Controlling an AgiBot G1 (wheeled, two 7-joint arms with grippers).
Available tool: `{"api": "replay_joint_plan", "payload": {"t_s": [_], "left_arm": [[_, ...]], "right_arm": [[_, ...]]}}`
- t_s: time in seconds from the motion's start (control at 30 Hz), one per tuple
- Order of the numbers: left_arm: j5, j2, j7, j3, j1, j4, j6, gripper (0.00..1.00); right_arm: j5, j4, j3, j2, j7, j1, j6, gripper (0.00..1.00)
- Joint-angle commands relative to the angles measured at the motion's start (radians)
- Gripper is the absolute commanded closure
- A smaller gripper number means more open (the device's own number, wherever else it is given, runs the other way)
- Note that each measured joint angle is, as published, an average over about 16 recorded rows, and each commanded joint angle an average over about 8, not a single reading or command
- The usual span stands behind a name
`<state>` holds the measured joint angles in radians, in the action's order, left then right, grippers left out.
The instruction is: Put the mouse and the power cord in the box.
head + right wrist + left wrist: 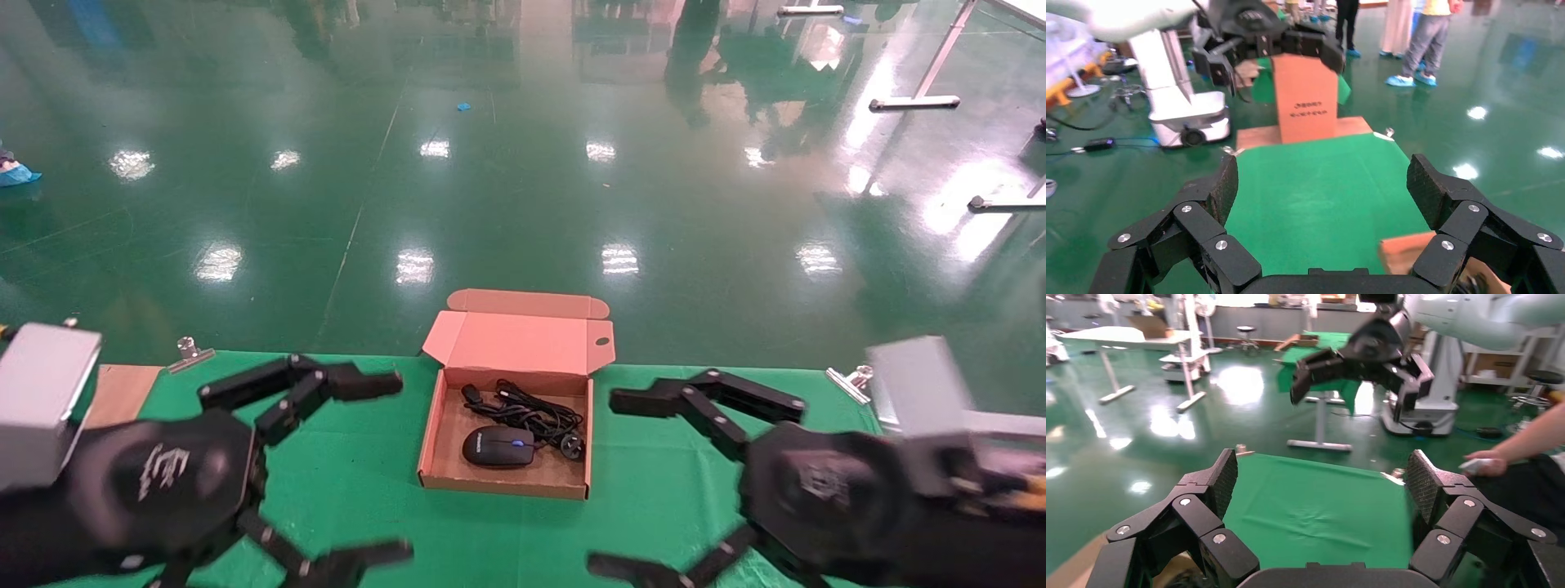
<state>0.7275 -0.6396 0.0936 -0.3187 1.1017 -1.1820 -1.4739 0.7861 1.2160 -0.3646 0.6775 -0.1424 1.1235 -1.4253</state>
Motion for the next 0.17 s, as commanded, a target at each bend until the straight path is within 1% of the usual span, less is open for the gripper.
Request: {"api": "replay_joint_plan", "payload": {"t_s": [0.03,0.17], "left_arm": [[0.002,0.017,0.055,0.023,-0.016,-0.060,-0.013,0.00],[0.003,0.028,0.095,0.039,-0.027,-0.103,-0.022,0.00]], "right_arm": [[-0.030,0.037,0.046,-0.036,-0.025,-0.027,-0.038,0.00],[-0.052,0.064,0.080,-0.062,-0.043,-0.046,-0.066,0.00]]}}
